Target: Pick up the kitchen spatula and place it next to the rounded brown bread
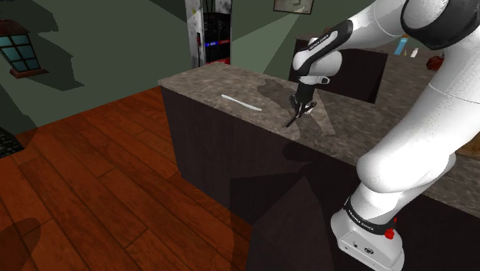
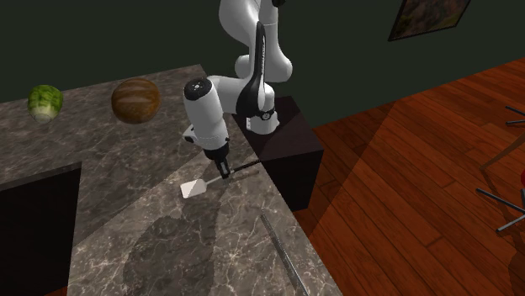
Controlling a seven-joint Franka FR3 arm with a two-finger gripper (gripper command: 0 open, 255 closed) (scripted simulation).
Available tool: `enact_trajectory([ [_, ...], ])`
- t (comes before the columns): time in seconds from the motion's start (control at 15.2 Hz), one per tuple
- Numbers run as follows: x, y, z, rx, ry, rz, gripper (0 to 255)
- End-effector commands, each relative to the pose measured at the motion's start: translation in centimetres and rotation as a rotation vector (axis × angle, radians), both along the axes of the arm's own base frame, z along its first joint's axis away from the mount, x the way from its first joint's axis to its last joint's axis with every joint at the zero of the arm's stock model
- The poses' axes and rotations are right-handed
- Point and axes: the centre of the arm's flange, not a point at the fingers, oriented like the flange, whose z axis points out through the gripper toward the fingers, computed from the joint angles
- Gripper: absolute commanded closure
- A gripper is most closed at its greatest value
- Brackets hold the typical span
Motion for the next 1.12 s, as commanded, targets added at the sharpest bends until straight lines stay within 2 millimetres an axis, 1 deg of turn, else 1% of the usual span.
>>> enact_trajectory([
  [0.0, 0.0, 0.0, 0.9, 0.0, 0.0, 0.0, 255],
  [1.06, 0.0, 0.0, 9.4, 0.0, 0.0, 0.0, 255],
])
